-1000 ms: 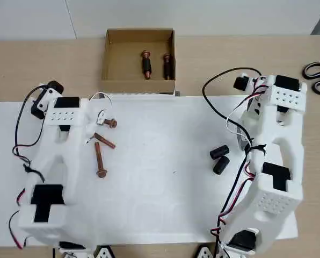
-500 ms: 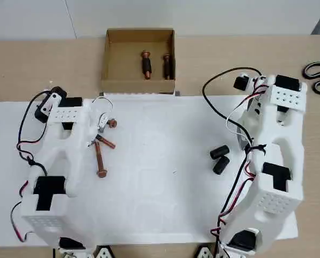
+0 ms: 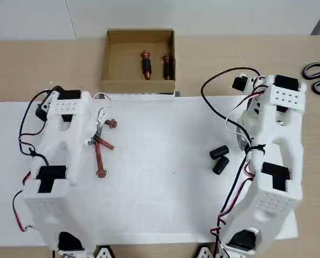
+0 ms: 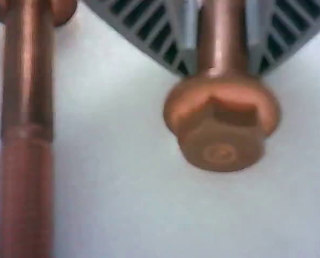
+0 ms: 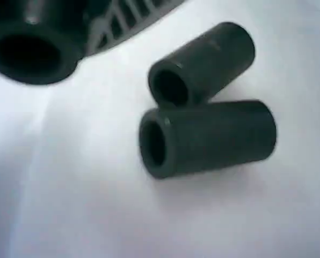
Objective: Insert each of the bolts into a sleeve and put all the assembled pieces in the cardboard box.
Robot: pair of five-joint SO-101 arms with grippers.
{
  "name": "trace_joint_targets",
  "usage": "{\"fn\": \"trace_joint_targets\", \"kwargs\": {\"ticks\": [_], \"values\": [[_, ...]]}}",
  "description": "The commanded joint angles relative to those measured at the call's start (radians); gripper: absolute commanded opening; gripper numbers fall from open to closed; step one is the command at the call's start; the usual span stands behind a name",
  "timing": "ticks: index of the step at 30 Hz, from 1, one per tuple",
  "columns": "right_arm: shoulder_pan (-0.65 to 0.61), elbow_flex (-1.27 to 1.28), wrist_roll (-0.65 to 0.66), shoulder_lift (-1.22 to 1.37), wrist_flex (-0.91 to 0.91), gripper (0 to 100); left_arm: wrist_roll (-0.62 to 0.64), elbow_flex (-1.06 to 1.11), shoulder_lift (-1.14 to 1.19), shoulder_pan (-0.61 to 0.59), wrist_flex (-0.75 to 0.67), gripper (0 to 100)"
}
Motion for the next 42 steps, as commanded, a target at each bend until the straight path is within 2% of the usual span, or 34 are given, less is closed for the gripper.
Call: {"fn": "trace_joint_targets", "kwargs": {"ticks": [1,4,6,14,24,26,30,35,42], "values": [[-0.008,-0.003,0.009,-0.143,0.022,0.7,-0.005,-0.061,0.075,-0.049,0.040,1],[-0.030,0.002,0.009,-0.255,0.022,0.6,-0.018,-0.157,0.064,-0.049,0.127,1],[-0.064,0.043,0.011,-0.329,0.022,0.6,-0.075,-0.228,0.043,-0.049,0.193,1],[-0.219,0.358,0.008,-0.625,0.015,0.4,-0.207,-0.421,-0.144,-0.052,0.384,1],[-0.226,0.617,0.000,-0.880,0.012,0.4,-0.210,-0.424,-0.493,-0.046,0.451,1],[-0.222,0.637,-0.038,-0.914,0.010,0.4,-0.213,-0.420,-0.548,-0.046,0.451,1],[-0.219,0.641,-0.150,-1.021,0.012,0.4,-0.330,-0.418,-0.671,-0.018,0.448,1],[-0.225,0.672,-0.279,-1.191,-0.038,0.3,-0.396,-0.417,-0.798,0.015,0.448,1],[-0.225,0.864,-0.310,-1.339,-0.142,0.3,-0.459,-0.415,-0.850,0.051,0.448,1]]}}
